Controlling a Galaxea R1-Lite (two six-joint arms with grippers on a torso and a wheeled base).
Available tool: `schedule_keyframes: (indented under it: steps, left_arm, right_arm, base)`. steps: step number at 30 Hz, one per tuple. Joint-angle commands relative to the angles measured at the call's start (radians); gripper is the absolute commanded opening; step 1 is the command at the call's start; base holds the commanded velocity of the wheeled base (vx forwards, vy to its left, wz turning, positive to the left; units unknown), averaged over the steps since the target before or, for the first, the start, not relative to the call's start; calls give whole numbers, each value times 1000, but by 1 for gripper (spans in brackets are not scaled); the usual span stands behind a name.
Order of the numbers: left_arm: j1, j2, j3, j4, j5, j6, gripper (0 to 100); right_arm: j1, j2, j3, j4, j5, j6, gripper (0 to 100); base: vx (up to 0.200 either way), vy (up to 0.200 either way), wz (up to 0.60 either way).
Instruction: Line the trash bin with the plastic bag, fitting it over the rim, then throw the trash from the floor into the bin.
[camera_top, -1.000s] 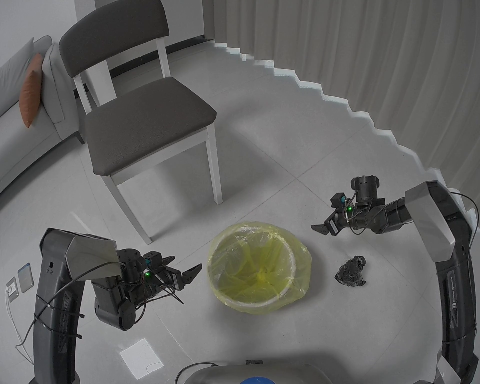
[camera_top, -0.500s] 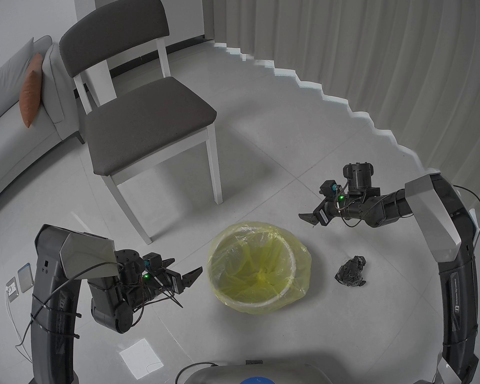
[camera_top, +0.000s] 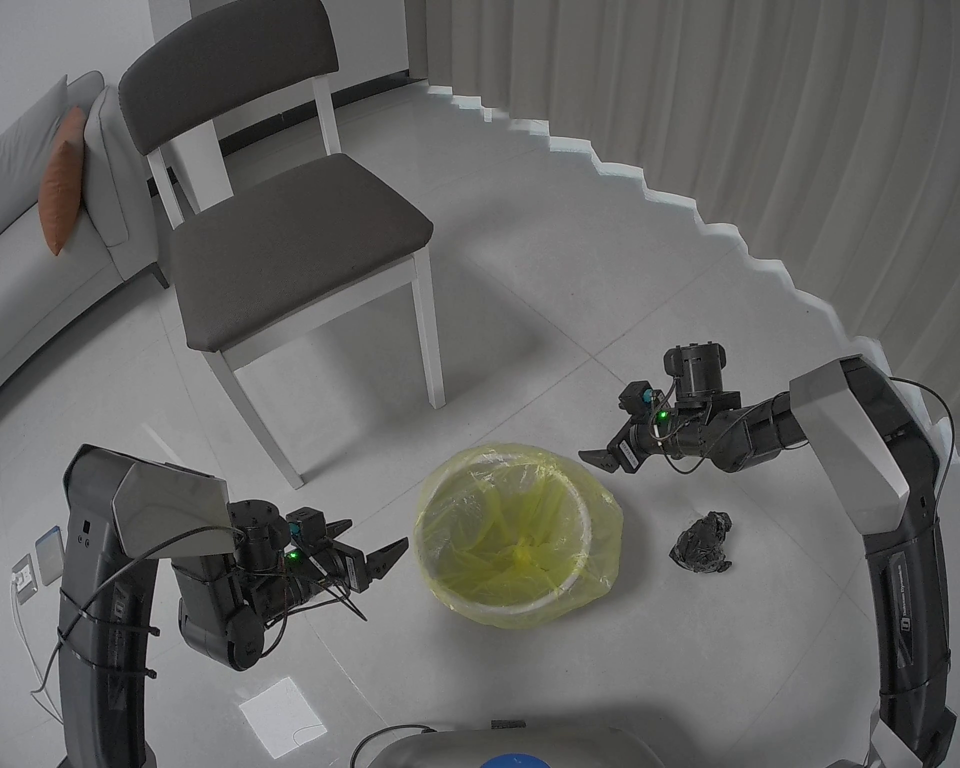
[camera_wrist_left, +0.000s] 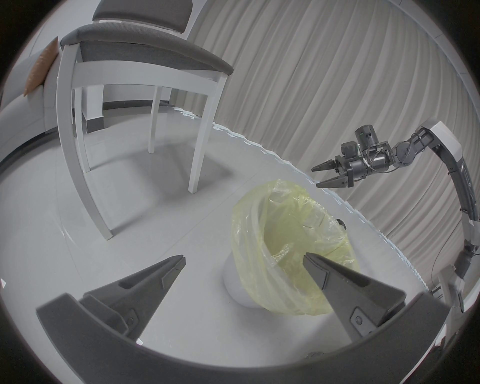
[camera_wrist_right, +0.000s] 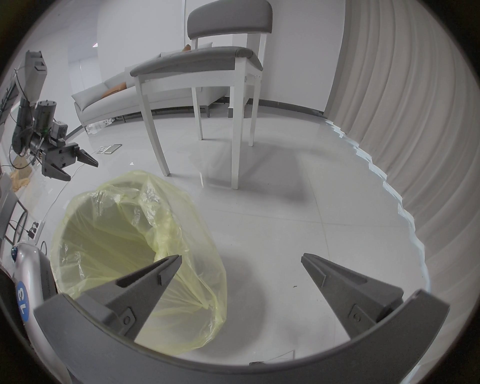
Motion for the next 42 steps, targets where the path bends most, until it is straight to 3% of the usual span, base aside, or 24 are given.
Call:
schedule_keyframes:
  steps: [1,14,31,42]
  left_arm:
    - [-10,-10,18,-16,2,0,100]
    - [-3,-16,28,-18,2,-1,100]
    - [-4,-16,24,-18,0,-3,100]
    - [-12,-18,16,-18,-1,-3,100]
  right_arm:
    - [9,79,-61,6,1,0,100]
    - [34,173,-70,8,1,-34,100]
    - [115,25,294,-138,-3,-62,100]
    - [-58,-157,508,-193,-2,-109,100]
  base:
    - [0,0,0]
    - [0,0,0]
    - [0,0,0]
    - [0,0,0]
